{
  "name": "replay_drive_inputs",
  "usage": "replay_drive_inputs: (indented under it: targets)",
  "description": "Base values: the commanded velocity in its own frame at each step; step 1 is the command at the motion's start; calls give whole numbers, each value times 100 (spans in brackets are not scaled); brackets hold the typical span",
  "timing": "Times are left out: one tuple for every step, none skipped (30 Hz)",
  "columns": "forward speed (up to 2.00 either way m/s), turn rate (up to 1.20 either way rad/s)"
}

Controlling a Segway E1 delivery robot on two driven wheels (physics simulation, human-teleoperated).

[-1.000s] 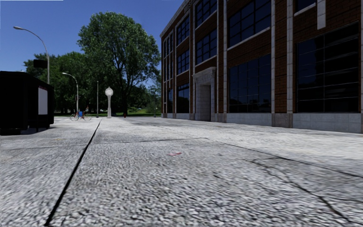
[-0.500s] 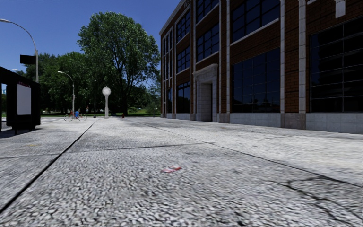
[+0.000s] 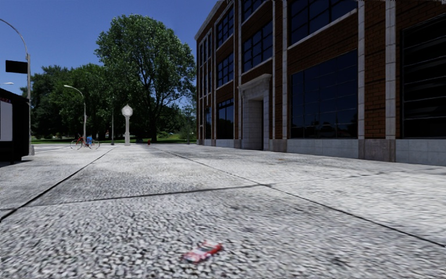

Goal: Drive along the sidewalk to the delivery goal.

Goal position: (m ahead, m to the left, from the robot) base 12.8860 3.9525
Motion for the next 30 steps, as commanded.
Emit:
replay_drive_inputs:
  targets:
    - [200,0]
    - [200,0]
    - [200,0]
    - [200,0]
    - [200,0]
    - [200,0]
    - [200,0]
    - [200,0]
    - [200,0]
    - [200,0]
    - [200,0]
    - [200,0]
    - [200,0]
    - [200,0]
    - [200,0]
    - [200,0]
    - [200,0]
    - [200,0]
    - [200,0]
    - [200,0]
    - [200,0]
    - [200,0]
    - [200,0]
    - [200,0]
    - [200,0]
    - [200,0]
    - [200,0]
    - [200,0]
    - [200,0]
    - [200,0]
